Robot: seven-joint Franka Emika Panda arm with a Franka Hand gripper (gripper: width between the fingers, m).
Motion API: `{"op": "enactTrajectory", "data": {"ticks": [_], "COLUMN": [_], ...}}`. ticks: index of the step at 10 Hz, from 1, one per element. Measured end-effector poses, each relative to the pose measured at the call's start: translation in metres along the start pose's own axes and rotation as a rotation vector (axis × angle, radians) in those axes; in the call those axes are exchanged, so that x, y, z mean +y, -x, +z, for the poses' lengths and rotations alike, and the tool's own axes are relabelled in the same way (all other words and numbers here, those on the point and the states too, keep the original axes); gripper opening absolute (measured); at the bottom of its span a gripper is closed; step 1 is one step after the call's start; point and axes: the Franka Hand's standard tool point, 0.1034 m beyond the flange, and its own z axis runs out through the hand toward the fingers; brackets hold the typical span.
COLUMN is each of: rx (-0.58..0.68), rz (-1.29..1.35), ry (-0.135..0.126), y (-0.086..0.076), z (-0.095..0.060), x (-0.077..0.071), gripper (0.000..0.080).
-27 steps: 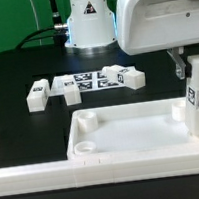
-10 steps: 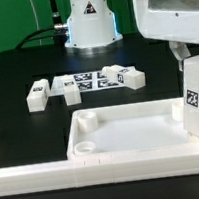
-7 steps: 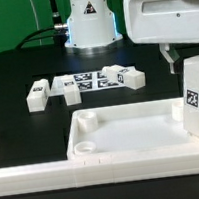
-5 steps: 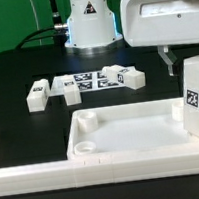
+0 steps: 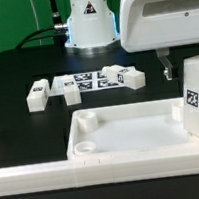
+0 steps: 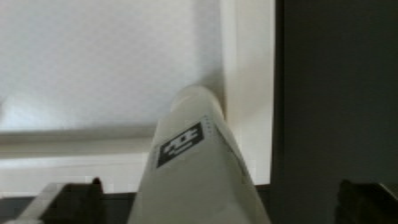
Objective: Assemble desk
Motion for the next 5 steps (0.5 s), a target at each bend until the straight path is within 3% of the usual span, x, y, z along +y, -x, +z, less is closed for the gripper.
{"op": "enactTrajectory", "data": {"ticks": [5], "rx": [0.001], "rz": [-0.345], "ry": [0.013], "y": [-0.0013], "z": [-0.0006], "x": [0.0032], "gripper": [0.0649]}}
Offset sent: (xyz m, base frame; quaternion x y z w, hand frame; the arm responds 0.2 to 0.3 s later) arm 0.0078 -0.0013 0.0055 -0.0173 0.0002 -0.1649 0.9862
